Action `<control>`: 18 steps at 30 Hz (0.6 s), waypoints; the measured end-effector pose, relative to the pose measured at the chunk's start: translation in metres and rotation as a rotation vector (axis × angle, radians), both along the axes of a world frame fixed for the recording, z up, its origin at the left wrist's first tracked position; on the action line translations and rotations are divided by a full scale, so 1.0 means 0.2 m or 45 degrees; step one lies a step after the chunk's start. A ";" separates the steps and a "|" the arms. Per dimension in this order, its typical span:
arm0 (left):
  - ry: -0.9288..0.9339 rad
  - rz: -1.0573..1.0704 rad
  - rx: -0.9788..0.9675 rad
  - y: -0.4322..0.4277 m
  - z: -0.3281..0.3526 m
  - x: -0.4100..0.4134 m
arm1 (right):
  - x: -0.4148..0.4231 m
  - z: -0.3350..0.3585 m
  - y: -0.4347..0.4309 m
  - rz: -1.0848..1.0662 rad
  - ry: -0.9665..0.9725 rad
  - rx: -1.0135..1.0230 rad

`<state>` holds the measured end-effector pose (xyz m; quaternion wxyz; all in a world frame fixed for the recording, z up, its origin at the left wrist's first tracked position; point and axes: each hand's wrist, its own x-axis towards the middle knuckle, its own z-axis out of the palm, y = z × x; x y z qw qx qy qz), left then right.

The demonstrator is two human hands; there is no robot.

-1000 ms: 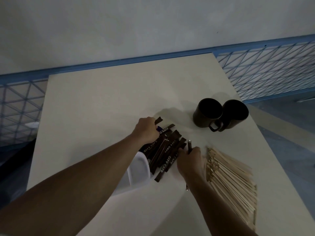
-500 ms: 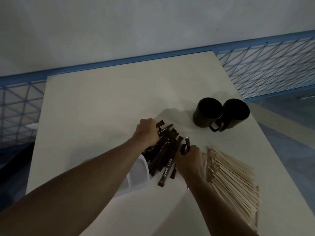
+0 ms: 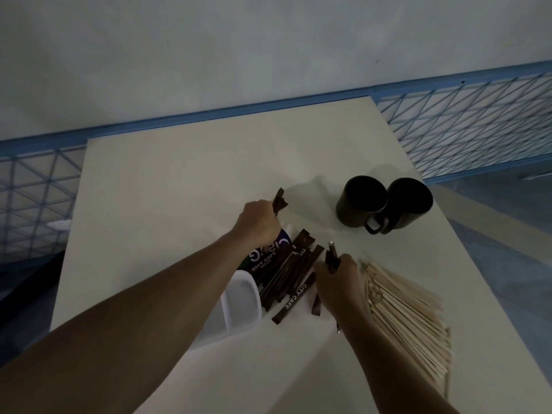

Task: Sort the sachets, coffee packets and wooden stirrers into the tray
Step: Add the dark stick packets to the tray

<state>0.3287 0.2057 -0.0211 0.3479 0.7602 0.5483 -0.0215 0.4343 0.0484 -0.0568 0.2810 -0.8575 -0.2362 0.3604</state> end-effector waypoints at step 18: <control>-0.745 0.502 -0.365 -0.14 0.40 -0.34 | -0.20 0.30 0.13 0.046 0.338 0.431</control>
